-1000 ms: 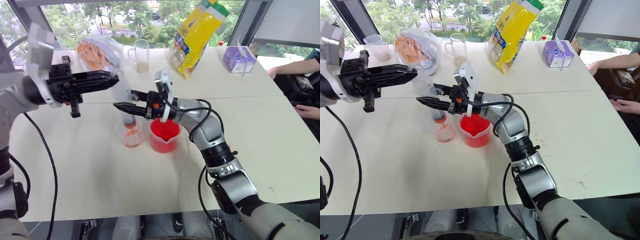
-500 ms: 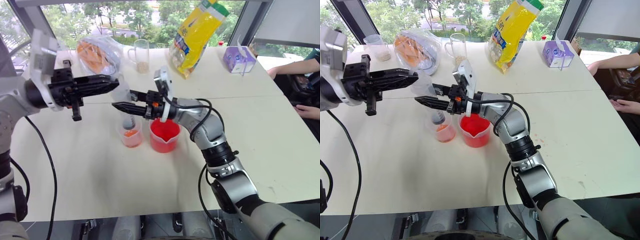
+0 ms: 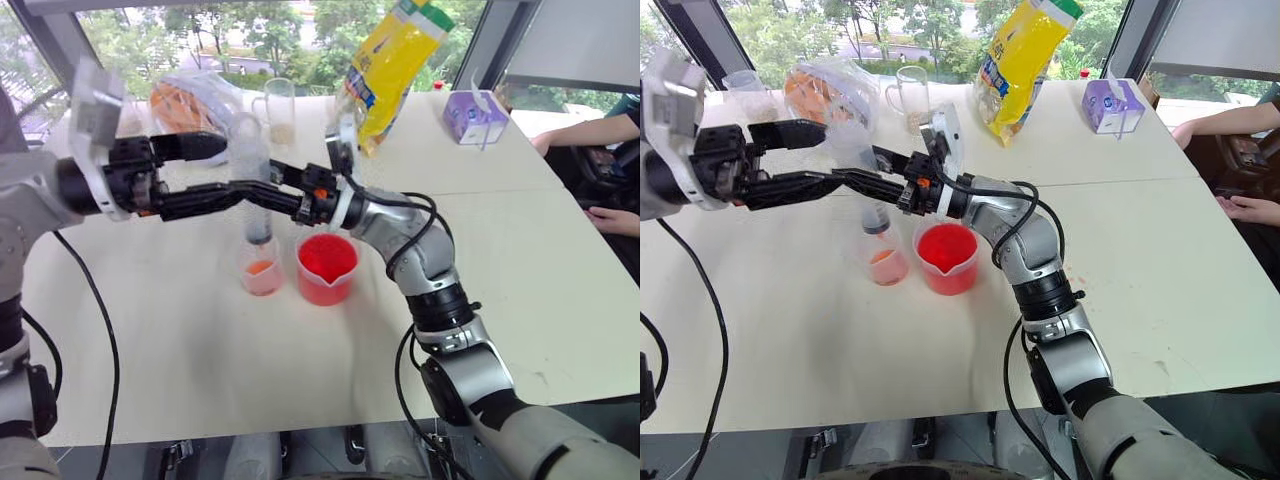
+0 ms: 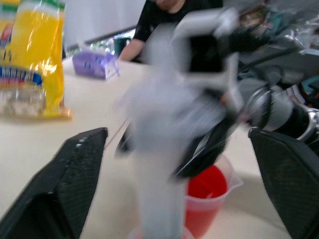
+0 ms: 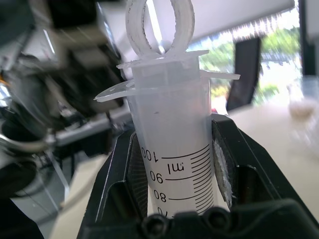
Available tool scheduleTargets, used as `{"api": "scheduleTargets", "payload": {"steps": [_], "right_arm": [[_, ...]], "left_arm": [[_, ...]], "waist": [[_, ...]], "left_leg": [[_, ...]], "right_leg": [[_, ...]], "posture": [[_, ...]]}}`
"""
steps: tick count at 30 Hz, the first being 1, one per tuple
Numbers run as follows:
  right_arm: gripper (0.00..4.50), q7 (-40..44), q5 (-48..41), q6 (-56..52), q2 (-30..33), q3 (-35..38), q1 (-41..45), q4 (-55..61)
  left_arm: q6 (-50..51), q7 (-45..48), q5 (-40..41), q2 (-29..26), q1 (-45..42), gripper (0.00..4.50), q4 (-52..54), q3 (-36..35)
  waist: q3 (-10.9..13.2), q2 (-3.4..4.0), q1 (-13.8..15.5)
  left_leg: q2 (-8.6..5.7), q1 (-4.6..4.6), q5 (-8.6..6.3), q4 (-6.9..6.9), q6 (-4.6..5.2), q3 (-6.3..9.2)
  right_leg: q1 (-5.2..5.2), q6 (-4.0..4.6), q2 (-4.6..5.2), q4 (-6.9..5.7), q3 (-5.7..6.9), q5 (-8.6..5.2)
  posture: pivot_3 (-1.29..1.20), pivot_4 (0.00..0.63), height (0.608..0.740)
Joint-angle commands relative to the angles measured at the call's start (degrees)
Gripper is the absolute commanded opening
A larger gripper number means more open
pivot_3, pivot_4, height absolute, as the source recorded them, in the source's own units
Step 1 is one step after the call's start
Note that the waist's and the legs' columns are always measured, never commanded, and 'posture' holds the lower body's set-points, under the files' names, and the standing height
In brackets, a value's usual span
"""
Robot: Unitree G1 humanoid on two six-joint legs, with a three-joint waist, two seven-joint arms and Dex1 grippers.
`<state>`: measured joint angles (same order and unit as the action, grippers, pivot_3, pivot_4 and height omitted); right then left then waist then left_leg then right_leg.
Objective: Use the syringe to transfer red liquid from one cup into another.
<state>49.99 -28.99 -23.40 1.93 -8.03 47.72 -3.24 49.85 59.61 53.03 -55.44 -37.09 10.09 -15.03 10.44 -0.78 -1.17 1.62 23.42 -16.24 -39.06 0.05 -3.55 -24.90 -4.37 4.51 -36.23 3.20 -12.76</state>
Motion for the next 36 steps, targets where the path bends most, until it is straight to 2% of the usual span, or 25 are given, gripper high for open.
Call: {"api": "scheduleTargets", "payload": {"steps": [1,7,12,14,18,21,23,26,29,36], "right_arm": [[1.41,-0.1,-1.3,0.2,-0.8,0.4,0.6,2.3],[1.41,-1.2,-1.9,-0.3,-0.6,1.7,1.4,2.0],[1.41,-7.2,-6.6,-9.1,3.9,8.4,8.0,3.6],[1.41,-11.1,-6.4,-14.8,8.3,11.0,11.6,2.5],[1.41,-20.9,-12.7,-33.5,15.7,19.7,19.2,-1.0],[1.41,-26.4,-12.2,-48.9,22.4,21.7,23.0,-3.6],[1.41,-28.3,-10.9,-54.6,24.8,20.7,23.5,-4.0],[1.41,-28.8,-7.7,-65.6,32.4,13.6,22.5,-4.8],[1.41,-30.0,-7.5,-69.1,35.4,11.6,19.4,-8.7],[1.41,-36.8,-8.8,-69.1,33.7,11.1,12.6,-15.1]], "left_arm": [[-0.4,0.3,-0.2,-3.3,0.2,4.42,-1.1,-5.1],[-0.9,0.7,-0.3,-4.4,1.6,4.42,-1.0,-6.1],[-1.7,0.1,0.0,-2.0,3.0,4.42,1.1,-5.0],[-2.1,0.1,-0.2,-0.6,3.6,4.42,2.1,-4.1],[-3.6,0.3,-1.0,1.9,5.3,4.42,4.2,-2.2],[-4.9,0.7,-1.8,3.4,6.5,4.42,5.3,-0.8],[-5.5,0.7,-2.3,3.8,6.8,4.42,5.6,-0.3],[-6.4,0.8,-2.5,5.0,6.9,4.42,5.9,0.7],[-6.9,0.5,-2.7,6.0,6.4,4.42,6.4,1.6],[-6.7,-0.2,-2.5,6.5,6.1,4.42,7.6,2.1]], "waist": [[0.0,0.01,0.0],[0.0,0.01,0.4],[0.1,0.02,0.4],[0.1,0.03,0.4],[0.1,0.02,0.4],[0.1,0.02,0.4],[0.1,0.02,0.3],[0.1,0.05,0.2],[0.1,0.04,0.3],[0.1,0.03,0.2]], "left_leg": [[0.00,0.00,0.00,0.00,0.00,0.00],[-0.03,0.00,0.00,0.00,0.00,-0.01],[-0.04,0.02,0.00,-0.01,-0.02,-0.02],[-0.05,0.02,0.01,-0.01,-0.02,-0.01],[-0.07,0.03,0.01,0.01,-0.02,-0.02],[-0.06,0.03,0.00,0.04,-0.01,-0.04],[-0.06,0.03,-0.01,0.08,0.01,-0.06],[-0.05,0.05,-0.03,0.12,0.04,-0.13],[-0.06,0.09,-0.04,0.13,0.07,-0.16],[-0.07,0.17,-0.05,0.12,0.09,-0.24]], "right_leg": [[0.00,0.00,0.00,0.00,0.00,0.00],[0.01,0.01,0.05,0.02,0.00,0.00],[0.01,0.02,0.08,0.03,0.00,0.00],[0.01,0.02,0.11,0.03,0.00,0.00],[0.01,0.03,0.16,0.05,0.00,0.00],[0.00,0.05,0.17,0.08,0.00,0.00],[-0.01,0.20,0.18,0.11,-0.01,-0.08],[-0.09,0.22,0.17,0.11,-0.03,-0.09],[-0.13,0.20,0.16,0.13,-0.04,-0.08],[-0.22,0.03,0.11,0.12,-0.11,0.01]], "posture": [[0.00,0.150,0.740],[0.00,0.150,0.740],[0.00,0.150,0.740],[0.00,0.150,0.740],[0.00,0.150,0.740],[0.00,0.150,0.740],[0.00,0.150,0.740],[0.00,0.150,0.740],[0.00,0.150,0.740],[0.00,0.150,0.740]]}}
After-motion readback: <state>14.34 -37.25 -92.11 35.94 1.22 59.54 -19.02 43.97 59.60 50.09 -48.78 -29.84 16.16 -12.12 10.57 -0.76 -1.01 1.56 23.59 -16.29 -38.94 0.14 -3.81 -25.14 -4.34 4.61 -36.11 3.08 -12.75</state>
